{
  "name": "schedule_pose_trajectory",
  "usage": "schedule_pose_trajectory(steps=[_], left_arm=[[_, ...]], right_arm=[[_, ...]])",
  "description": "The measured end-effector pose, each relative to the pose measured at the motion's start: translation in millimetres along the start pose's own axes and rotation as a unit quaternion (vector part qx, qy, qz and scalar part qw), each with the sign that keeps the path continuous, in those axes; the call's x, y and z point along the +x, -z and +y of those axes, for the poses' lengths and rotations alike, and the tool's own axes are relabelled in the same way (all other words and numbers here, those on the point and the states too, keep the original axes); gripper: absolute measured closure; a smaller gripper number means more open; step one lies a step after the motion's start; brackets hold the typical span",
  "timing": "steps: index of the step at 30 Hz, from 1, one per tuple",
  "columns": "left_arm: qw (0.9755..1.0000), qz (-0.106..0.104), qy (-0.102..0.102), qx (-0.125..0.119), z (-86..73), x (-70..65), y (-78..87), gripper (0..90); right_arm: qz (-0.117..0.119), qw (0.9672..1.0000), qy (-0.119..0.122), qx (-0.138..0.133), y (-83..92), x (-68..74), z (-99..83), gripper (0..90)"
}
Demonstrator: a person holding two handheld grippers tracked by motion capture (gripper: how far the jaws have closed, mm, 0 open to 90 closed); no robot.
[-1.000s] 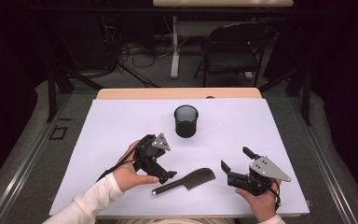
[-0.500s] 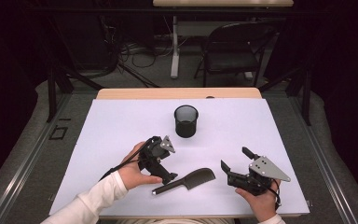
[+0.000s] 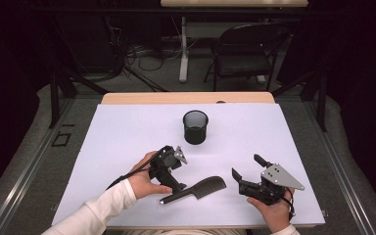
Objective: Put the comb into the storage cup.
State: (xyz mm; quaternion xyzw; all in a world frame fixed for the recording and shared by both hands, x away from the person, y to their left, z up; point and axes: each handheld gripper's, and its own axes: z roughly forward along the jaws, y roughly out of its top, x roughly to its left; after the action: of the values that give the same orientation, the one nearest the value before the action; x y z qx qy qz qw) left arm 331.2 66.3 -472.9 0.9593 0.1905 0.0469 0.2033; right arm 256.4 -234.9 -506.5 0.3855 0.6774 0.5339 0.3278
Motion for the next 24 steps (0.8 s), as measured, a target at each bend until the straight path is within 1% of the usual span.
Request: schedule_pose_trajectory(steps=[6, 8, 10, 12, 14, 15, 16, 17, 18, 19, 20, 21, 23, 24], left_arm=[[1.0000, -0.004, 0.001, 0.007, 1.6, 0.1, -2.8, 17.3], [0.9999, -0.003, -0.001, 0.012, 2.2, -0.9, -4.4, 22.2], [0.9999, -0.002, -0.003, 0.014, 2.4, -1.3, -4.8, 25.2], [0.9997, -0.003, -0.004, 0.023, 2.7, -2.2, -6.4, 27.6], [0.9997, -0.003, -0.004, 0.024, 2.9, -2.7, -7.3, 31.5], [0.9995, -0.004, -0.008, 0.029, 3.3, -2.5, -7.7, 33.2], [0.9996, -0.004, -0.007, 0.028, 3.3, -3.1, -8.9, 33.2], [0.9993, -0.006, -0.005, 0.037, 4.1, -3.4, -9.8, 34.1], [0.9994, -0.008, -0.003, 0.034, 4.1, -3.6, -11.0, 34.6], [0.9994, -0.008, -0.003, 0.034, 4.1, -3.6, -11.0, 36.1], [0.9992, -0.013, -0.003, 0.037, 4.5, -3.9, -11.4, 38.2], [0.9992, -0.015, 0.001, 0.037, 4.6, -4.4, -12.0, 40.7], [0.9991, -0.012, 0.005, 0.041, 4.8, -5.5, -12.6, 41.2], [0.9989, -0.014, 0.010, 0.042, 4.6, -5.9, -13.2, 42.2]], right_arm=[[0.000, 1.0000, 0.000, -0.001, -0.3, -0.4, -0.2, 13.5], [0.000, 1.0000, 0.002, 0.000, 0.0, -0.3, -0.2, 13.8], [0.000, 1.0000, 0.003, 0.000, -0.1, -0.3, -0.2, 13.9], [0.000, 1.0000, 0.003, 0.000, -0.3, -0.4, -0.3, 14.0], [0.000, 1.0000, 0.003, 0.000, -0.5, -0.3, -0.3, 14.0], [-0.001, 1.0000, 0.003, 0.001, -0.3, -0.4, -0.2, 14.0], [-0.001, 1.0000, 0.003, 0.001, -0.3, -0.4, -0.2, 14.0], [-0.001, 1.0000, 0.004, 0.000, 0.0, -0.6, -0.1, 14.0], [-0.001, 1.0000, 0.003, 0.001, 0.0, -0.6, -0.2, 14.0], [-0.001, 1.0000, 0.002, 0.000, -0.3, -0.6, -0.3, 14.1], [0.000, 1.0000, 0.002, 0.001, -0.4, -0.6, -0.3, 14.1], [0.000, 1.0000, 0.003, 0.000, -0.5, -0.5, -0.3, 14.1], [0.000, 1.0000, 0.004, 0.001, -0.4, -0.5, -0.3, 14.1], [0.000, 1.0000, 0.005, 0.001, -0.4, -0.6, -0.3, 14.1]])
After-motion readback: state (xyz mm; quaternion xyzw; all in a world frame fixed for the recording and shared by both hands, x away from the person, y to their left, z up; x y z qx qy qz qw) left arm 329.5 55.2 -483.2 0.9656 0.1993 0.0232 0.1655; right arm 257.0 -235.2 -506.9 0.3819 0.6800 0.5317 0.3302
